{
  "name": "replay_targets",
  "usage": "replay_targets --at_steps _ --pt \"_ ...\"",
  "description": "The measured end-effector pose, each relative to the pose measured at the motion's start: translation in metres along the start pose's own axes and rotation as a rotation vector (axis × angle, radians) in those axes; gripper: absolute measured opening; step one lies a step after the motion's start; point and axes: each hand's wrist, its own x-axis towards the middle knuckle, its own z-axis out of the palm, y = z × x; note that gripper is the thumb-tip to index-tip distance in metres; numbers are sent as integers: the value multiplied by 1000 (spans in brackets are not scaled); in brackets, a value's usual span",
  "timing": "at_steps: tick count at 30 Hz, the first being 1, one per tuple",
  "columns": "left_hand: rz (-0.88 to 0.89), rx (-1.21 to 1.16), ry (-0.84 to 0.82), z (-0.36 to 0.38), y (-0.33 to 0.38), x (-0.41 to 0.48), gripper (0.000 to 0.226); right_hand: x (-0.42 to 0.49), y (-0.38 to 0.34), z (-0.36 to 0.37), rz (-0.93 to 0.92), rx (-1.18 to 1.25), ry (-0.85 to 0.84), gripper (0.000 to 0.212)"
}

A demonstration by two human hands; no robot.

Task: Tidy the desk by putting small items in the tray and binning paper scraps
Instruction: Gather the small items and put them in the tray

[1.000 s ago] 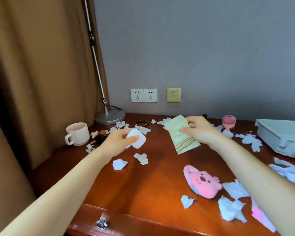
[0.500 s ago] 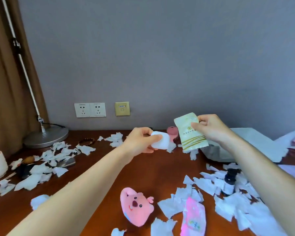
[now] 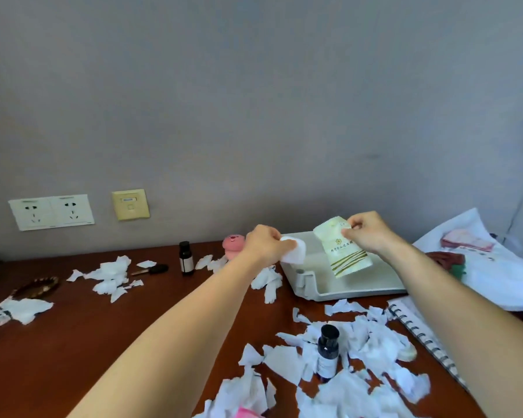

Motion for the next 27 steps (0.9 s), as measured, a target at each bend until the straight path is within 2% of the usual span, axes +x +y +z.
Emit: replay_targets --at_steps 5,9,13,15,20,23,27 --pt "-13 129 -14 38 3 30 17 19 17 13 85 -29 -30 18" --pt "13 378 8 61 2 40 23 25 30 27 151 -54 -46 6" --pt "-30 526 -68 74 -2 50 30 27 40 43 184 -50 -84 9" --pt "-40 600 -121 79 -2 55 32 28 42 49 197 -64 -99 4" --pt "-89 681 -269 88 -2 62 42 27 56 60 235 -107 -160 32" --pt "-103 693 -315 90 2 66 40 26 69 63 241 -108 -226 35" --pt "-102 762 -350 91 4 69 49 23 76 61 233 -87 -271 34"
